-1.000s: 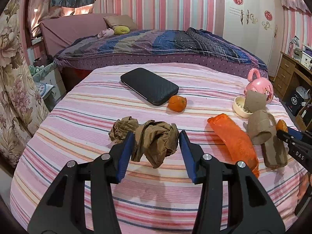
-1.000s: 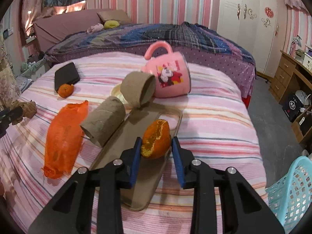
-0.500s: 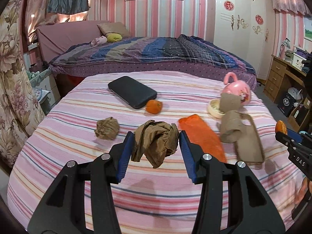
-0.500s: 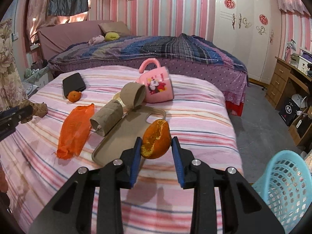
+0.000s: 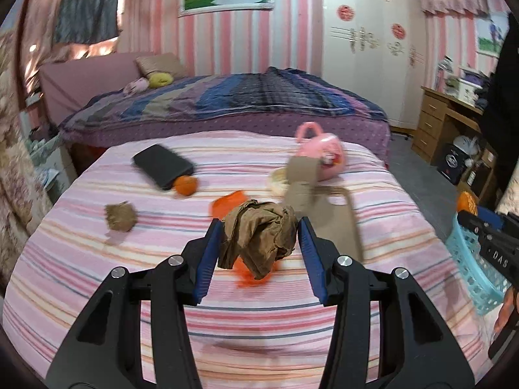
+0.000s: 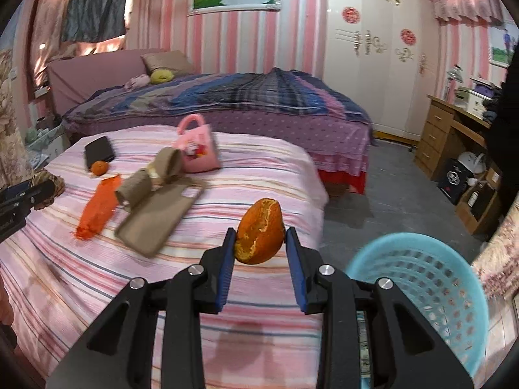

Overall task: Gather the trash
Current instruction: 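Carry paper and peel to the blue basket and open both tools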

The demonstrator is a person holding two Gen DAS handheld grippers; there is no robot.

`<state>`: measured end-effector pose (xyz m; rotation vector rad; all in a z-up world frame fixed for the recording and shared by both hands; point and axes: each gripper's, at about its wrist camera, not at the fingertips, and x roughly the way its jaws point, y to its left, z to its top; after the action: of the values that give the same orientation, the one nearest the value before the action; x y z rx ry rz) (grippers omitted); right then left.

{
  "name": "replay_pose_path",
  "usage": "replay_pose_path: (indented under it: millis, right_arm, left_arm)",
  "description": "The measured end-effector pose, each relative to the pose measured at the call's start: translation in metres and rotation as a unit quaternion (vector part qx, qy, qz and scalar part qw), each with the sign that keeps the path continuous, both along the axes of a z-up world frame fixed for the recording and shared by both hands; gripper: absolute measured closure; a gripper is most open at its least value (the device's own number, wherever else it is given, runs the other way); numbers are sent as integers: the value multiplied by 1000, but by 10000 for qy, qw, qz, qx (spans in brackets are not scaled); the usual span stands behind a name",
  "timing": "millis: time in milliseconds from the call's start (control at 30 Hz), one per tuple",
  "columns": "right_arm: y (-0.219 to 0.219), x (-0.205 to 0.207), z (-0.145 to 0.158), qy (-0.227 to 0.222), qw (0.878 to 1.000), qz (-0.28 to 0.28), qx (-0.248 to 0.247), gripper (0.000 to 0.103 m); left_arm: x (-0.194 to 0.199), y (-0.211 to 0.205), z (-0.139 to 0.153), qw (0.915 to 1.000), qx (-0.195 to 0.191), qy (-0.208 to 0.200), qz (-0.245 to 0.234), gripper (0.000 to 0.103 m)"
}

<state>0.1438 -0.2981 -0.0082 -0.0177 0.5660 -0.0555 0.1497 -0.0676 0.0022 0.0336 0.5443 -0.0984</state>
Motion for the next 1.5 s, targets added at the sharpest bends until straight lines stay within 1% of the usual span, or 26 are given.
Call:
replay_pose_path:
  millis: [100, 267, 367, 500, 667, 767, 867, 1033, 1067, 1167, 1267, 1300, 1333, 1433, 1500]
  right_arm:
    - [-30, -12, 1, -55, 9996, -243, 89, 71]
    - [-83, -28, -1, -70, 9976, -680, 139, 71]
    - [-110, -36, -4, -21, 9961, -875, 71, 71]
    - [-144, -43, -11, 55, 9939, -1086, 158, 71]
    - [-171, -43, -18, 215, 9918, -1262, 2, 71]
    - [-186, -46, -23, 275, 9909, -1320, -5, 71]
    - [-201, -52, -27, 320, 9905, -1335, 44, 71]
    - [-218, -60, -34, 397, 9893, -1401, -7, 72]
    - [-218, -60, -33, 392, 9891, -1422, 16, 72]
    - [-233, -68, -34, 275, 9873, -1531, 333, 71]
    - [-240, -71, -35, 226, 9857, -1616, 409, 71]
    - [-241, -71, -36, 220, 9853, -1639, 428, 71]
    - [-241, -72, -36, 216, 9851, -1649, 443, 71]
    - [-241, -73, -35, 183, 9849, -1660, 448, 71]
    - [-240, -73, -36, 159, 9851, -1654, 446, 71]
  left_arm:
    - [-4, -27, 3, 9998, 8, -64, -204, 56]
    - [-4, -71, 0, 9982, -295, 69, -511, 56]
    - [-3, -103, -4, 9968, -335, 149, -705, 56]
    - [-5, -143, -7, 9945, -350, 160, -971, 56]
    - [-13, -194, -11, 9901, -248, 122, -1373, 55]
    - [-16, -217, -15, 9872, -228, 141, -1574, 55]
    - [-17, -244, -22, 9829, -238, 248, -1809, 55]
    - [-24, -279, -23, 9771, -198, 238, -2106, 55]
    - [-25, -284, -24, 9760, -201, 244, -2153, 55]
    - [-26, -295, -23, 9740, -200, 268, -2242, 55]
    - [-22, -302, -22, 9708, -282, 365, -2356, 53]
    - [-20, -304, -22, 9690, -315, 429, -2413, 49]
    - [-19, -306, -22, 9689, -301, 451, -2415, 40]
    - [-19, -299, -20, 9737, -245, 308, -2243, 24]
    - [-15, -291, -19, 9759, -235, 294, -2148, 17]
